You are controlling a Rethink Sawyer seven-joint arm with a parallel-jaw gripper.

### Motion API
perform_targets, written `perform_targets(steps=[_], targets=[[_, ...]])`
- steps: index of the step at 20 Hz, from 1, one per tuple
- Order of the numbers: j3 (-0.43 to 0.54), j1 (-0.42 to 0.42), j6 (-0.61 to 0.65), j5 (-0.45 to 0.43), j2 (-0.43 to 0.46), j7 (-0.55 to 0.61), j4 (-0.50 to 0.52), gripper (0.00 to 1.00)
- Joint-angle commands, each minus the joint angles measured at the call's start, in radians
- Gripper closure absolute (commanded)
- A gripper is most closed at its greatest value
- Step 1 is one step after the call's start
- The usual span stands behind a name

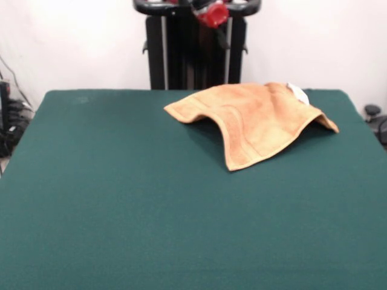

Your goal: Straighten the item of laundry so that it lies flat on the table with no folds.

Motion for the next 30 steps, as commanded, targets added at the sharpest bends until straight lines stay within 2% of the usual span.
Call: perform_targets(steps=[1, 5, 8, 11, 14, 15, 17, 20, 23, 25, 27, 28, 29, 30], targets=[[0.208, 0.015, 0.020, 0.027, -0.093, 0.253, 0.096, 1.00], [0.269, 0.004, -0.029, 0.084, -0.206, 0.273, 0.145, 1.00], [0.254, 0.010, -0.052, 0.094, -0.279, 0.283, 0.151, 1.00], [0.247, 0.020, -0.080, 0.104, -0.305, 0.296, 0.146, 1.00], [0.119, 0.089, -0.166, 0.094, -0.270, 0.295, 0.071, 1.00], [0.103, 0.096, -0.182, 0.098, -0.263, 0.297, 0.060, 1.00], [0.034, 0.128, -0.258, 0.131, -0.255, 0.299, 0.026, 1.00], [-0.062, 0.200, -0.360, 0.178, -0.183, 0.294, -0.016, 1.00], [-0.046, 0.231, -0.401, 0.196, -0.147, 0.318, -0.023, 1.00], [-0.091, 0.280, -0.437, 0.236, -0.095, 0.321, -0.050, 1.00], [-0.130, 0.282, -0.547, 0.281, -0.024, 0.352, -0.064, 1.00], [-0.183, 0.282, -0.622, 0.358, 0.047, 0.401, -0.077, 1.00], [-0.221, 0.292, -0.638, 0.420, 0.086, 0.432, -0.084, 1.00], [-0.209, 0.291, -0.620, 0.435, 0.118, 0.451, -0.096, 1.00]])
